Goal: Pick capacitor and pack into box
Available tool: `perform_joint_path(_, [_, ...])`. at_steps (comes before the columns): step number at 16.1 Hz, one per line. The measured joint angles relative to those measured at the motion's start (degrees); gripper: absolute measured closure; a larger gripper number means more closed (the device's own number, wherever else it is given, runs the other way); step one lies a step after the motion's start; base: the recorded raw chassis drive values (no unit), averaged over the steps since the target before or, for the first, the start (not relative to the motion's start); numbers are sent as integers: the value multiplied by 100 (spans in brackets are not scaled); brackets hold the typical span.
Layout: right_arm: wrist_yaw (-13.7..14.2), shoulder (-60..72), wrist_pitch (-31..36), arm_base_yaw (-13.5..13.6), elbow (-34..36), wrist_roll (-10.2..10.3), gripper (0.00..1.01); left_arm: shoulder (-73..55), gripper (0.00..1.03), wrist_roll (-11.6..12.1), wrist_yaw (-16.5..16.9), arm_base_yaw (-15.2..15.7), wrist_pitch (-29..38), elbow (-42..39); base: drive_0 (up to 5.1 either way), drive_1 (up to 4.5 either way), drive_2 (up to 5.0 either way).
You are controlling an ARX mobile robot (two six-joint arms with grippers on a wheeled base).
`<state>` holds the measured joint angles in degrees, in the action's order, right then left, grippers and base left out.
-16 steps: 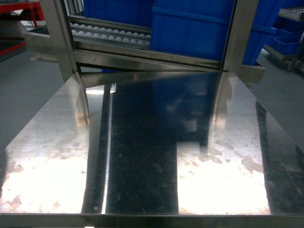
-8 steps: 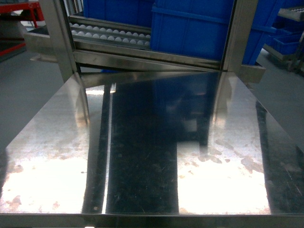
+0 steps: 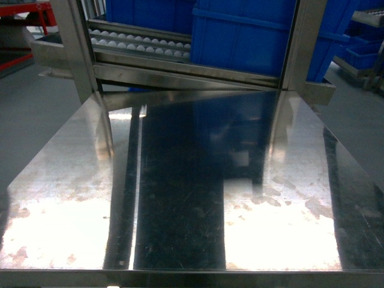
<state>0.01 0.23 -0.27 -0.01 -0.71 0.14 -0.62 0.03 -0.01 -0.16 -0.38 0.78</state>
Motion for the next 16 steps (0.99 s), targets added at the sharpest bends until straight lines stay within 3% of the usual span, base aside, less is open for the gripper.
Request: perform_joint_path(16, [0,0,0,0,0,0,3,0,59,0,0,0,2,0,0,0,0])
